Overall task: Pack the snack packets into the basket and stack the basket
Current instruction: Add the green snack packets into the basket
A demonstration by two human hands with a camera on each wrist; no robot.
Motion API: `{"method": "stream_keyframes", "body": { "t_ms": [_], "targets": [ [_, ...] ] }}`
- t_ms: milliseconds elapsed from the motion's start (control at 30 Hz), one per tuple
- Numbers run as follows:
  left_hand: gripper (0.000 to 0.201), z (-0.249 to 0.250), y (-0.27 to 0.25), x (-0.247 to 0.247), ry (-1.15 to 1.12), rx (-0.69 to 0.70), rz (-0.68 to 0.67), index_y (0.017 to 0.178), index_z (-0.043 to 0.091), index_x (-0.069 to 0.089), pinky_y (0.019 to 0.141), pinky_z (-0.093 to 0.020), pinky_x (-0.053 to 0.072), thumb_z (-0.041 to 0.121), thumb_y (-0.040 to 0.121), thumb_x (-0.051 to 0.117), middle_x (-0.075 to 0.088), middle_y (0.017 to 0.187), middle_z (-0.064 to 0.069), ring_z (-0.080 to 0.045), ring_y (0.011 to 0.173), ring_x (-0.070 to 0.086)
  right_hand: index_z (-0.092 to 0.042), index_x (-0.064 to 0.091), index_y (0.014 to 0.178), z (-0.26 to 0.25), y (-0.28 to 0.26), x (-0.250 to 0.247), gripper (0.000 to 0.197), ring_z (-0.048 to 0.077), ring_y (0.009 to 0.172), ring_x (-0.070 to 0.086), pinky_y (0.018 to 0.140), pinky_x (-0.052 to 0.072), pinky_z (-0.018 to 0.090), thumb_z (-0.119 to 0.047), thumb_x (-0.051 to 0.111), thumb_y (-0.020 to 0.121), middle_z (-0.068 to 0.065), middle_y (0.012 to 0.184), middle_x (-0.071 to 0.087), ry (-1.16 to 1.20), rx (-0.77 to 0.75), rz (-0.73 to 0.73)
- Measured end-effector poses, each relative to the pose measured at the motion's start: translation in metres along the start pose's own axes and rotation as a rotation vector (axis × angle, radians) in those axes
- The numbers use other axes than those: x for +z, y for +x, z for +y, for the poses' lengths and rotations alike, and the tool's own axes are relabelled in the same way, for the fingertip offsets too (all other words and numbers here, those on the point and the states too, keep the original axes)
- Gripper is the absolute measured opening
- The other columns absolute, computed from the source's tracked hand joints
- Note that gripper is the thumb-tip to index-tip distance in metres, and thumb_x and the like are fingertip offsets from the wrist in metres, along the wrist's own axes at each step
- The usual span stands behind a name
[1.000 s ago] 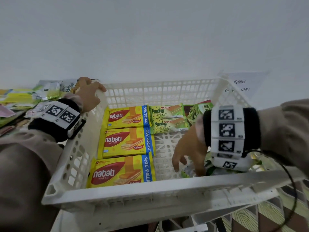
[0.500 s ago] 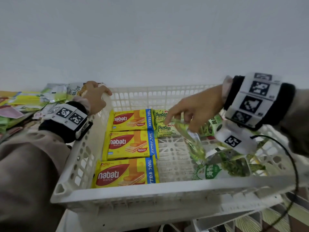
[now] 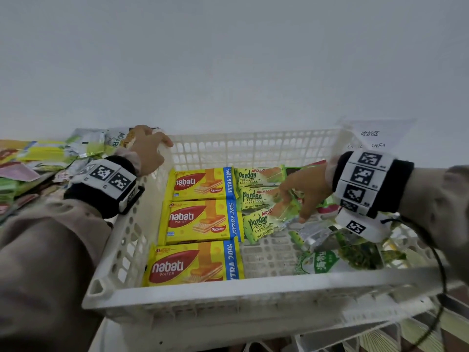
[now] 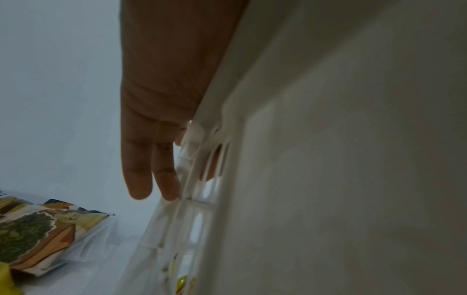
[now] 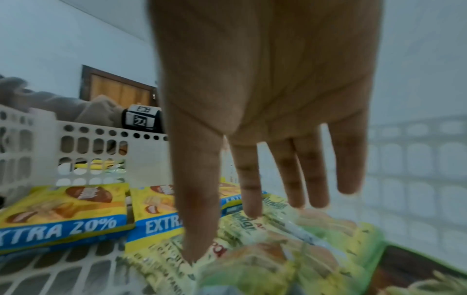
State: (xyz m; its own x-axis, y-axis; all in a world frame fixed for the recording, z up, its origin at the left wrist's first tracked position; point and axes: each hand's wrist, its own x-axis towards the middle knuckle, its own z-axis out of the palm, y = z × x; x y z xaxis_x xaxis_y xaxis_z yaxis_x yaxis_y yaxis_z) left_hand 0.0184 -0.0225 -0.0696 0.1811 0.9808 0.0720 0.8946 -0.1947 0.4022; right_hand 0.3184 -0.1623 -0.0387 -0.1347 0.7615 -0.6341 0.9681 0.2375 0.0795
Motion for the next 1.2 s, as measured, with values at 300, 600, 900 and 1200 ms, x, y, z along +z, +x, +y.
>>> {"method": "stream_keyframes", "body": {
  "t_ms": [300, 600, 900, 1200],
  "targets": [
    [0.044, -0.01, 0.01, 0.004, 0.026, -0.017, -0.007, 0.114, 0.025, 0.053, 0.097, -0.042, 0.042, -0.002, 0.079, 0.047, 0.017, 0.136, -0.009, -0.027, 0.089, 0.051, -0.029, 0.031, 0.141, -0.045, 0.013, 0.008, 0.068, 0.022, 0.114, 0.046, 0.084, 0.041, 0.028, -0.021, 0.066, 0.083, 0.004, 0.132, 0.036, -0.279, -0.263, 0.101],
    [0.044, -0.008, 0.009, 0.005, -0.023, -0.024, 0.004, 0.115, 0.021, 0.054, 0.099, -0.041, 0.041, -0.006, 0.081, 0.046, 0.017, 0.138, -0.012, -0.028, 0.085, 0.05, -0.01, 0.043, 0.122, -0.05, 0.022, 0.012, 0.035, 0.026, 0.1, 0.053, 0.068, 0.044, 0.026, -0.024, 0.054, 0.092, 0.01, 0.124, 0.042, -0.326, -0.17, 0.163],
    [0.044, -0.009, 0.01, 0.005, -0.027, -0.018, 0.002, 0.115, 0.022, 0.053, 0.102, -0.042, 0.038, -0.005, 0.081, 0.045, 0.016, 0.139, -0.011, -0.027, 0.091, 0.049, -0.012, 0.048, 0.088, -0.063, 0.028, 0.018, 0.023, 0.017, 0.084, 0.042, 0.053, 0.031, 0.021, -0.035, 0.053, 0.092, -0.004, 0.07, 0.033, -0.381, -0.196, 0.045],
    [0.043, -0.01, 0.009, 0.005, -0.022, -0.014, -0.002, 0.112, 0.025, 0.053, 0.103, -0.043, 0.037, -0.004, 0.081, 0.046, 0.017, 0.138, -0.01, -0.03, 0.098, 0.052, -0.013, 0.04, 0.081, -0.064, 0.029, 0.01, 0.023, 0.019, 0.086, 0.042, 0.061, 0.033, 0.023, -0.028, 0.054, 0.092, -0.003, 0.073, 0.033, -0.348, -0.171, 0.058]
  ]
}}
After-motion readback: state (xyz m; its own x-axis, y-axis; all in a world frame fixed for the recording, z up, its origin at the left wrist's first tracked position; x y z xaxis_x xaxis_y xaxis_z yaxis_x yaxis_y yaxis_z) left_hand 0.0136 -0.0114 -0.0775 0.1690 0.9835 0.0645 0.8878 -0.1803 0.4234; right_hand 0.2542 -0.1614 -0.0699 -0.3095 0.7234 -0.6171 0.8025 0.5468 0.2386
